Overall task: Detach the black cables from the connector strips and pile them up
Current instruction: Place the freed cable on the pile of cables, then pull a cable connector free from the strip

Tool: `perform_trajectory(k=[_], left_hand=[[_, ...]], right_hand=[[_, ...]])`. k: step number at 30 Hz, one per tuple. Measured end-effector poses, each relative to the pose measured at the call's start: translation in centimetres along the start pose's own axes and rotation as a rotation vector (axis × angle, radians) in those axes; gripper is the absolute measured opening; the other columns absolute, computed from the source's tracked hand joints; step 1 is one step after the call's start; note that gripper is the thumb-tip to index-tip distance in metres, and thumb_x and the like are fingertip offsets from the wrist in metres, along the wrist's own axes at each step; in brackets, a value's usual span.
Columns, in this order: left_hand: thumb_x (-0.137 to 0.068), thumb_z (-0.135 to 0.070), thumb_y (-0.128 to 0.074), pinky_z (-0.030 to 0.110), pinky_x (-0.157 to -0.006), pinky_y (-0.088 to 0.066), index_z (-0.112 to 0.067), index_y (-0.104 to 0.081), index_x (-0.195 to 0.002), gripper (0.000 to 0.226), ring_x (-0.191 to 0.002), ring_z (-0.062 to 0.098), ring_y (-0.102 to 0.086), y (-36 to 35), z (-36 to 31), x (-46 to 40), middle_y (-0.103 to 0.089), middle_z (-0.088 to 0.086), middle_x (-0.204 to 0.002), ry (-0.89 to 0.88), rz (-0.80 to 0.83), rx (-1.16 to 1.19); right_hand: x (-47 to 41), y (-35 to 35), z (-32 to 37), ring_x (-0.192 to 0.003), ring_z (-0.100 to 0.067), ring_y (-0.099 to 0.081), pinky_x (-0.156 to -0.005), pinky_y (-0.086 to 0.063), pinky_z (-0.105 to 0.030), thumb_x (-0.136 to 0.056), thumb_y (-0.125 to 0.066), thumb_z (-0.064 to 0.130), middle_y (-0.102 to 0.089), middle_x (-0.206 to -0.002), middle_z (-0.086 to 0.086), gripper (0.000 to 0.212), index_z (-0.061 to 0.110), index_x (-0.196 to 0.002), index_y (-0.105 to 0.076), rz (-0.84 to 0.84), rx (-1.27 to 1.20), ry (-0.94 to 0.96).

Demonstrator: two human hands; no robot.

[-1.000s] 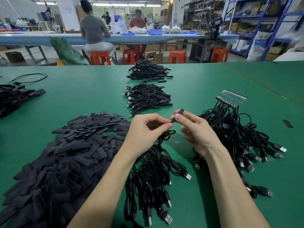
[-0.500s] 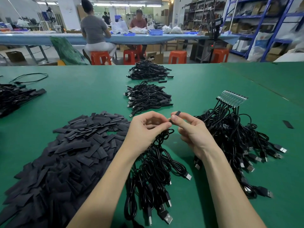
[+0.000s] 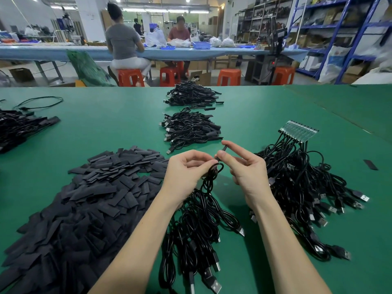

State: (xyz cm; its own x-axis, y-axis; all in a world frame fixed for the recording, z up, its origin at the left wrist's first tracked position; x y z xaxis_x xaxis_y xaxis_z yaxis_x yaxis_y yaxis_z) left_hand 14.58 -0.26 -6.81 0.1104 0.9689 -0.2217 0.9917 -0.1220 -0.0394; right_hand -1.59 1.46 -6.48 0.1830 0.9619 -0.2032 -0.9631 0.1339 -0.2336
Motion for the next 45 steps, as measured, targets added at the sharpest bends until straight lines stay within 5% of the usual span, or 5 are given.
perform_trajectory(k=[12, 22, 27, 39, 45], left_hand=[[-0.084, -0.021, -0.081, 0.021, -0.084, -0.055, -0.028, -0.069, -0.101, 0.022, -0.087, 0.008, -0.07, -0.8, 0.2, 0.0, -0.072, -0.011, -0.099, -0.063, 0.176, -0.327], [-0.088, -0.022, -0.071, 0.031, -0.07, -0.045, -0.026, -0.058, -0.095, 0.016, -0.091, 0.02, -0.06, 0.3, -4.5, -12.4, -0.064, -0.012, -0.088, -0.458, -0.106, -1.089], [-0.09, -0.017, -0.068, 0.034, -0.075, -0.046, -0.019, -0.061, -0.098, 0.01, -0.103, 0.026, -0.058, 1.3, -2.2, -19.1, -0.068, 0.001, -0.104, -0.313, -0.034, -1.323], [-0.094, -0.03, -0.066, 0.021, -0.08, -0.048, -0.017, -0.06, -0.111, 0.023, -0.086, 0.012, -0.058, 4.3, -2.3, -12.7, -0.065, -0.001, -0.1, -0.259, -0.212, -0.748], [-0.097, -0.03, -0.063, 0.016, -0.073, -0.045, -0.029, -0.066, -0.094, 0.005, -0.083, 0.006, -0.063, 4.6, -1.3, -3.4, -0.071, -0.011, -0.095, -0.106, 0.021, -0.618]], right_hand=[[-0.6, 1.0, -0.6, -0.046, -0.007, -0.032, -0.044, -0.029, -0.016, -0.084, -0.082, 0.026, -0.055, -0.077, -0.01, 0.022, 0.033, -0.105, -0.077, -0.317, -0.117, -0.068], [-0.7, -0.3, -2.1, -0.052, 0.001, -0.056, -0.059, -0.047, -0.021, -0.099, -0.062, 0.035, -0.076, -0.082, 0.018, 0.006, 0.031, -0.101, -0.065, -0.145, 0.363, -0.083], [-0.8, -0.4, -3.0, -0.063, 0.006, -0.06, -0.06, -0.041, -0.016, -0.095, -0.064, 0.04, -0.074, -0.081, 0.019, 0.012, 0.032, -0.088, -0.071, -0.071, 0.614, -0.051], [-0.3, -2.1, -3.3, -0.082, -0.003, -0.067, -0.081, -0.053, -0.026, -0.088, -0.067, 0.042, -0.075, -0.081, 0.016, 0.014, 0.032, -0.085, -0.076, 0.209, 0.842, -0.159], [0.1, -3.6, -2.9, -0.091, -0.013, -0.07, -0.091, -0.054, -0.029, -0.087, -0.07, 0.042, -0.077, -0.089, 0.007, 0.02, 0.027, -0.095, -0.079, 0.278, 0.842, -0.247]])
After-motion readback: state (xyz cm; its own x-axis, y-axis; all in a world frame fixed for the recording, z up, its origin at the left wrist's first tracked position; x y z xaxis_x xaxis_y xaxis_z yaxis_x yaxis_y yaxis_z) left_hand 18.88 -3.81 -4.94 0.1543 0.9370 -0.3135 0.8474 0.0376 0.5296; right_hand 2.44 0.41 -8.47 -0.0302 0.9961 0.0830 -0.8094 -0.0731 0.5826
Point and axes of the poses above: each hand's wrist, its own x-axis away from the middle knuckle, its own y-axis out of the back of the hand, z = x × y, the point moved 4 cm from there along -x, towards the middle knuckle
